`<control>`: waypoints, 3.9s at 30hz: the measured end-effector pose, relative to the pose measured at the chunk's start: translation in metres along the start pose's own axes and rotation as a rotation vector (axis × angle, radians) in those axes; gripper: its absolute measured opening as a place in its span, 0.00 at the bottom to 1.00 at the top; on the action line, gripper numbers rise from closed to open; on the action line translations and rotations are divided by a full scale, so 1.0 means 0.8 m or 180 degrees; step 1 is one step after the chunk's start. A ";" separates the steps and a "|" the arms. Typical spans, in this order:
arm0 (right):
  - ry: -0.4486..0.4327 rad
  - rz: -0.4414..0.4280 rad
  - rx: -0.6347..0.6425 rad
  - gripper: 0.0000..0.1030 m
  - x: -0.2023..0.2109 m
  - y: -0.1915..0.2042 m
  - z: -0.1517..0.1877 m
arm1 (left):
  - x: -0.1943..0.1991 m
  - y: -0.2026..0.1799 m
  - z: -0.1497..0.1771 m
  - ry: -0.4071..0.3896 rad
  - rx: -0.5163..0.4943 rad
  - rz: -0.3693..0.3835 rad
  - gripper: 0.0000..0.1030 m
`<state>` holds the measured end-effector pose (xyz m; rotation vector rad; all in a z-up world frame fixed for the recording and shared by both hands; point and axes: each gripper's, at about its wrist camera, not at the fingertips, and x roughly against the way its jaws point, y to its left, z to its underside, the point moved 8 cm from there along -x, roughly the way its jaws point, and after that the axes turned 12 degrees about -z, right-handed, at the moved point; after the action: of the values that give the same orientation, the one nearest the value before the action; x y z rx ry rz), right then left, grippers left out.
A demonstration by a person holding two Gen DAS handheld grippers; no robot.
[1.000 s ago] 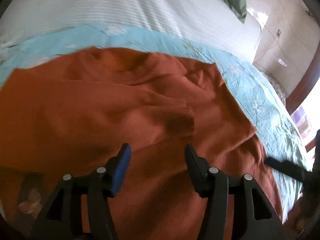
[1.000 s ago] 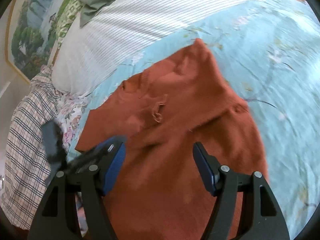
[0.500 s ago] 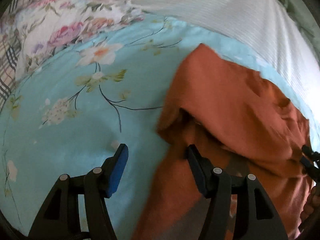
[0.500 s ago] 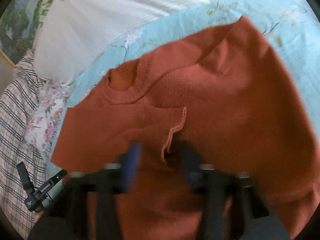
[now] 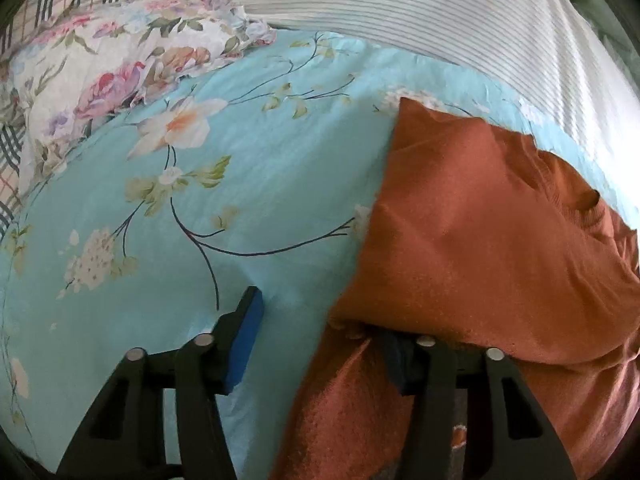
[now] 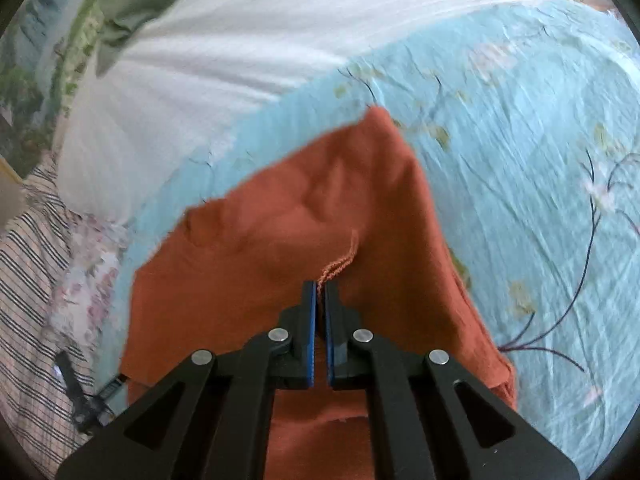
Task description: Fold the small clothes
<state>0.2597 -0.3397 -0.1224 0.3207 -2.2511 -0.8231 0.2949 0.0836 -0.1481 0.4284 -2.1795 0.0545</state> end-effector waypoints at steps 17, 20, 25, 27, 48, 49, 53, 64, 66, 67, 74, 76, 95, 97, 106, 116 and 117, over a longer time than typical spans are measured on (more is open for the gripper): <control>-0.0220 0.0207 0.0100 0.04 0.032 0.005 0.001 | 0.007 0.014 0.011 -0.0022 0.0120 -0.0005 0.42; 0.0045 -0.0073 0.0300 0.04 0.002 0.043 0.011 | 0.008 0.010 0.012 -0.0042 0.0060 -0.0083 0.42; 0.0534 0.0217 0.0260 0.00 -0.051 0.022 0.036 | 0.005 0.016 0.010 0.0010 0.0144 -0.0001 0.43; 0.0455 0.0175 0.0090 0.00 -0.038 0.010 0.038 | 0.008 0.022 0.011 0.0071 0.0215 0.0078 0.44; 0.0069 -0.0301 -0.0107 1.00 0.183 0.025 0.151 | 0.136 0.087 0.159 0.0402 -0.0078 0.1075 0.70; 0.0137 -0.0259 -0.0095 1.00 0.189 0.020 0.157 | 0.141 0.087 0.170 0.0432 -0.0115 0.1143 0.70; 0.0289 -0.0164 -0.0049 1.00 0.219 -0.009 0.186 | 0.154 0.087 0.214 0.0557 -0.0246 0.1366 0.69; 0.0630 -0.1007 0.0364 1.00 0.230 0.015 0.277 | 0.188 0.091 0.276 0.0452 -0.0712 0.1634 0.63; 0.0549 -0.1060 0.0420 1.00 0.230 0.015 0.276 | 0.189 0.093 0.278 0.0474 -0.0715 0.1687 0.63; 0.0537 -0.1068 0.0410 1.00 0.230 0.015 0.274 | 0.188 0.093 0.279 0.0497 -0.0713 0.1723 0.63; 0.0660 -0.0645 0.0600 0.32 0.227 0.009 0.278 | 0.183 0.093 0.275 0.0544 -0.0754 0.1771 0.36; 0.0703 -0.0600 0.0332 0.06 0.227 -0.010 0.277 | 0.182 0.094 0.274 0.0512 -0.0768 0.1688 0.18; -0.0126 -0.1483 0.0258 0.07 0.252 0.059 0.142 | 0.267 0.088 0.118 -0.0394 0.0148 0.2251 0.03; -0.0184 -0.1403 0.0281 0.07 0.239 0.055 0.119 | 0.259 0.078 0.096 -0.0451 0.0177 0.2188 0.03; -0.0284 -0.1021 0.0225 0.07 0.159 0.030 -0.007 | 0.190 0.022 -0.030 -0.0716 0.0339 0.1711 0.03; 0.0156 -0.0281 0.0271 0.07 0.039 -0.019 -0.040 | 0.056 -0.020 -0.085 -0.0371 0.0420 0.1391 0.03; 0.0171 -0.0236 0.0259 0.07 0.035 -0.026 -0.038 | 0.042 -0.025 -0.084 -0.0329 0.0393 0.1329 0.03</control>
<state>0.2606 -0.3823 -0.1040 0.4613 -2.2377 -0.7532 0.3348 0.0679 -0.0830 0.0379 -2.3430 0.4056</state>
